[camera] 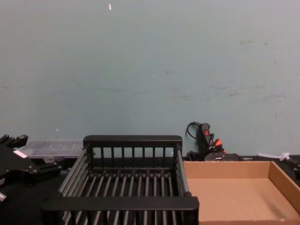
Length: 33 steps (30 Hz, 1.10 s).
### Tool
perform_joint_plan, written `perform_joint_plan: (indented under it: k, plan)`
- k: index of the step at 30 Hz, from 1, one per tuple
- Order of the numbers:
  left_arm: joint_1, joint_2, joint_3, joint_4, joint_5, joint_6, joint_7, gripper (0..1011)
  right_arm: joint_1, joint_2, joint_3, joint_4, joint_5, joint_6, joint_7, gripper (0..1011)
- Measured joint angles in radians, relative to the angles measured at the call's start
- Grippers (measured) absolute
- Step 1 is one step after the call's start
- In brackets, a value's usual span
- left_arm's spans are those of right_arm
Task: Pick up the white tape and place it into the black box , Pick up the silver tape and place it into the brown box.
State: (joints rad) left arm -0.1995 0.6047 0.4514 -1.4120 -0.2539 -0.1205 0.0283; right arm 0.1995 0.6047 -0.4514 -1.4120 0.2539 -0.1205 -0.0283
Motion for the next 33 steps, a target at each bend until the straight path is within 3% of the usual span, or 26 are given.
perform_joint_plan:
  k: [33]
  plan:
    - [0.0, 0.0, 0.0, 0.0, 0.0, 0.0, 0.0, 1001, 0.0, 0.0, 0.0, 0.0, 0.0, 0.0, 0.0, 1002]
